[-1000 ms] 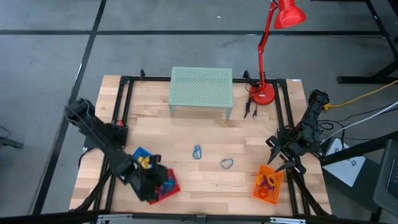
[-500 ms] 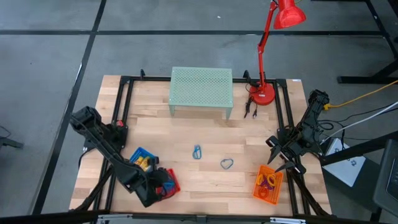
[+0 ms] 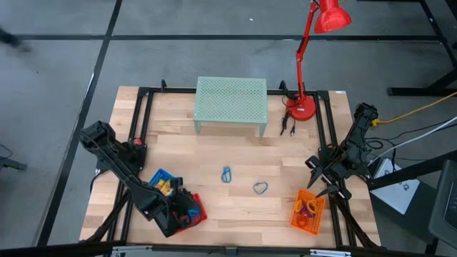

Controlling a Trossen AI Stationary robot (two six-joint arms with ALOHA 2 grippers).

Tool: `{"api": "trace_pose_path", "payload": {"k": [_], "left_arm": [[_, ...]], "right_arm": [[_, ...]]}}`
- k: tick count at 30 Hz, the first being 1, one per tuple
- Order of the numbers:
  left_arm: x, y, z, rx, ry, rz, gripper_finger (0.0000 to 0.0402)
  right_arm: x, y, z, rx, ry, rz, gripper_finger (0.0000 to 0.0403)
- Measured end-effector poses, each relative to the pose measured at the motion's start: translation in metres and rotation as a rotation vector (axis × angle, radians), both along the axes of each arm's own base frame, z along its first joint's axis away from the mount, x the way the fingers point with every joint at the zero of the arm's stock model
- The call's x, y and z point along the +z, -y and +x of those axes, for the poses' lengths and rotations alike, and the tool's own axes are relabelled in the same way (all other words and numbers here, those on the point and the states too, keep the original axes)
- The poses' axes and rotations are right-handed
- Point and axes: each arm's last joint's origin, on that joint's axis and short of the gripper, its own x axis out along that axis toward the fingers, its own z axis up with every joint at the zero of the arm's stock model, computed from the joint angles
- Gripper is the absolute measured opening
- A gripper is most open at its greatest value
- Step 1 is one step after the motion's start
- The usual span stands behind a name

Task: Pick & Place Office Desk Supplies
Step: Put the blue rubber band into the red bin

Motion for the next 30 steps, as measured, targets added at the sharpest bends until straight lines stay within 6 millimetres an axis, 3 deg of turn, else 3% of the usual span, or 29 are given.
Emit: {"api": "trace_pose_path", "payload": {"k": [4,9,17,25,30], "left_arm": [[0.012,-0.012,0.012,0.018,0.083,0.021,0.0143],[0.025,-0.034,0.045,0.030,0.208,0.029,0.0139],[0.038,-0.064,0.103,-0.305,0.385,0.003,0.0139],[0.033,-0.095,0.126,-0.387,0.396,0.010,0.0139],[0.031,-0.097,0.127,-0.415,0.388,0.029,0.0139]], "right_arm": [[0.000,0.000,0.000,0.000,0.000,0.000,0.0194],[0.000,0.000,0.000,0.000,0.000,0.000,0.0194],[0.000,0.000,0.000,0.000,0.000,0.000,0.0194],[0.000,0.000,0.000,0.000,0.000,0.000,0.0194],[0.000,0.000,0.000,0.000,0.000,0.000,0.0194]]}}
